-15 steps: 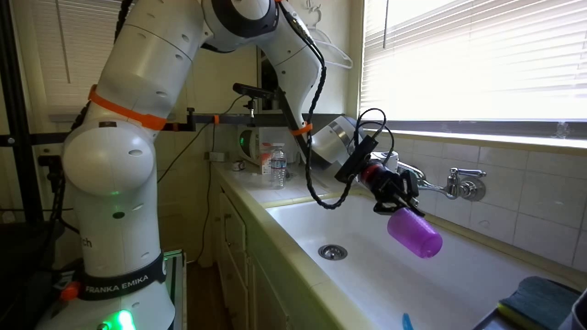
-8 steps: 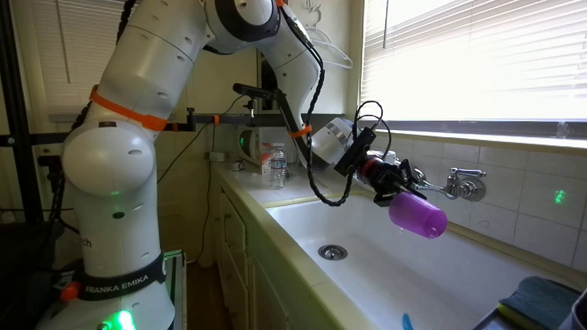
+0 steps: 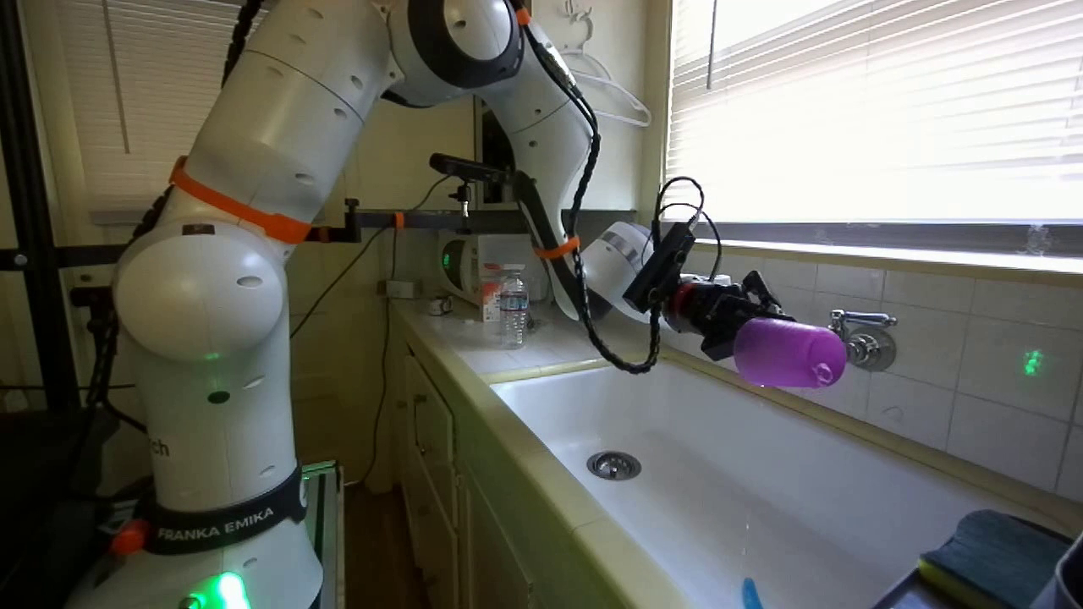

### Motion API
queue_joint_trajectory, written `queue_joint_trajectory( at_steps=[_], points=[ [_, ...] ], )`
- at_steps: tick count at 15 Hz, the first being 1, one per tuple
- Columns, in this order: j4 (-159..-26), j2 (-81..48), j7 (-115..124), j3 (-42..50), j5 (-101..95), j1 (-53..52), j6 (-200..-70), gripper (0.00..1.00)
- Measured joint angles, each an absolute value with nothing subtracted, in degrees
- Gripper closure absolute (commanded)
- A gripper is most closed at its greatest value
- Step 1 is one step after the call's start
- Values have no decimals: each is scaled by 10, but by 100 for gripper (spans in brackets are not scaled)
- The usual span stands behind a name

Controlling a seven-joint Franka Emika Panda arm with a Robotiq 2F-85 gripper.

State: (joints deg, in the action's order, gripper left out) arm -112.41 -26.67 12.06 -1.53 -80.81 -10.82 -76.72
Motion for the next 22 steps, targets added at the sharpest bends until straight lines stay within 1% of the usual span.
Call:
queue_joint_trajectory(
  at_steps=[10, 22],
  points=[
    [-1116, -279, 71, -32, -884, -109, -693, 99],
    [-1113, -284, 60, -45, -903, -107, -689, 99]
  ],
)
